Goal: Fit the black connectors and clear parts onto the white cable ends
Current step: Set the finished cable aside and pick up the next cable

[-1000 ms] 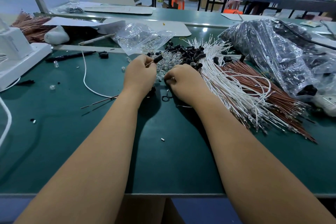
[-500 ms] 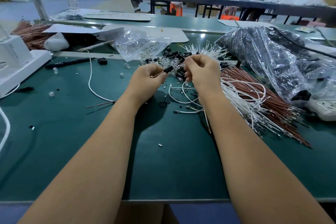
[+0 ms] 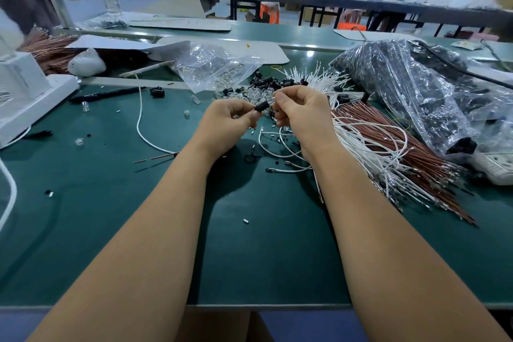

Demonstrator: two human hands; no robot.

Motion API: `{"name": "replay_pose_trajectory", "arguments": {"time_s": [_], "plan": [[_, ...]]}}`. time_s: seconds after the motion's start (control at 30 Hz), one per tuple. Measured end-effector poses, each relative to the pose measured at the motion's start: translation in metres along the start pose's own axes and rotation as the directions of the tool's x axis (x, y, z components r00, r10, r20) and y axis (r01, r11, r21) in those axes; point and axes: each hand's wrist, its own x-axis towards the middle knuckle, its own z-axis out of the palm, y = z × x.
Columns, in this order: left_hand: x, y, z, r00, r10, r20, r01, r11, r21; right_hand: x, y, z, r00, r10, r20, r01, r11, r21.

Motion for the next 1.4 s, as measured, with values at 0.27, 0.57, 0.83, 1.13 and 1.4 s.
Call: {"name": "replay_pose_trajectory", "arguments": {"time_s": [0.27, 0.57, 0.83, 1.13, 1.4], "plan": [[0.002, -0.001, 0.000, 1.000, -0.004, -0.024, 0.003, 1.000, -0.016, 0.000, -0.001, 0.000, 1.000, -0.008, 0.008, 0.008, 1.000, -0.018], [0.000, -0.002, 0.000, 0.997, 0.002, -0.080, -0.007, 0.998, -0.056, -0.003, -0.002, 0.002, 0.999, -0.023, 0.046, 0.027, 0.996, -0.085], [-0.001, -0.009, -0.003, 1.000, 0.005, -0.011, -0.006, 0.994, -0.110, -0.007, 0.001, 0.006, 0.995, 0.061, 0.085, -0.064, 0.997, 0.032], [-0.001, -0.009, -0.005, 1.000, -0.008, -0.007, 0.006, 0.985, -0.172, -0.010, 0.003, 0.007, 0.988, 0.041, 0.147, -0.056, 0.993, 0.099], [-0.001, -0.009, -0.006, 1.000, -0.001, 0.003, 0.002, 0.985, -0.174, -0.006, 0.009, 0.007, 0.980, 0.043, 0.195, -0.062, 0.994, 0.093]]}}
